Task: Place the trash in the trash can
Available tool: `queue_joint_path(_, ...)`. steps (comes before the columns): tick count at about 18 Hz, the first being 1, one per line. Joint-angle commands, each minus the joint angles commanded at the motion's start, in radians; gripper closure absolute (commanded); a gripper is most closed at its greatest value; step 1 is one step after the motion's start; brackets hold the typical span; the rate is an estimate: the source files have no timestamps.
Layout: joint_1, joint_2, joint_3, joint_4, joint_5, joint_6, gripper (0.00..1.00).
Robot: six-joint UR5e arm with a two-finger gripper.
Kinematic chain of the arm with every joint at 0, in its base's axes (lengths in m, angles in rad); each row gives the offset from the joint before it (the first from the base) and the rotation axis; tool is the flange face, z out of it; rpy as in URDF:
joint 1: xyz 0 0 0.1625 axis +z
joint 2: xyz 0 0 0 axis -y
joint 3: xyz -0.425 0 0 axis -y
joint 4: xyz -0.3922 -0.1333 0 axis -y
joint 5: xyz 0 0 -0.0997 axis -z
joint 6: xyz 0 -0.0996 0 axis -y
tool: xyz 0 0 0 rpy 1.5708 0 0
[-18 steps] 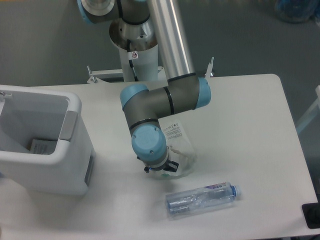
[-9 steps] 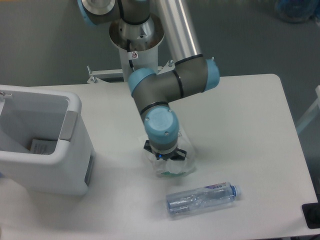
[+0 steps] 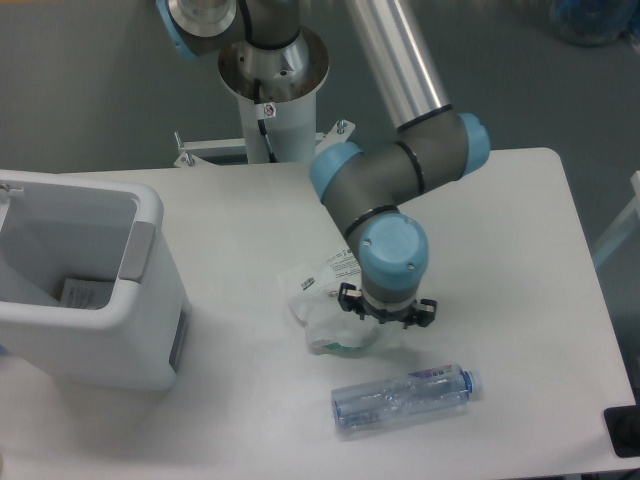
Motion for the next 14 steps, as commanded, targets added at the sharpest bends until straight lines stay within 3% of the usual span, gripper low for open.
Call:
queue_joint_path(6,-0.017,-0.031,0.003,-0.006,0.012,-0.012,0.30)
queue_joint_path(9,-0.034,-0.032,-0.009,-0.005,0.012,-0.008,0.51)
queue_joint_path(10,-0.035,-0.034,-0.011,-0.006,0.012,-0.006,0.62)
queue_joint_path(12,-0.047,-0.028,-0.017,-0.008,0.009,0.001,1.00)
queue_joint_path(14,-0.049,-0.022,-0.018,-0.012,0.002,0.008,1.00)
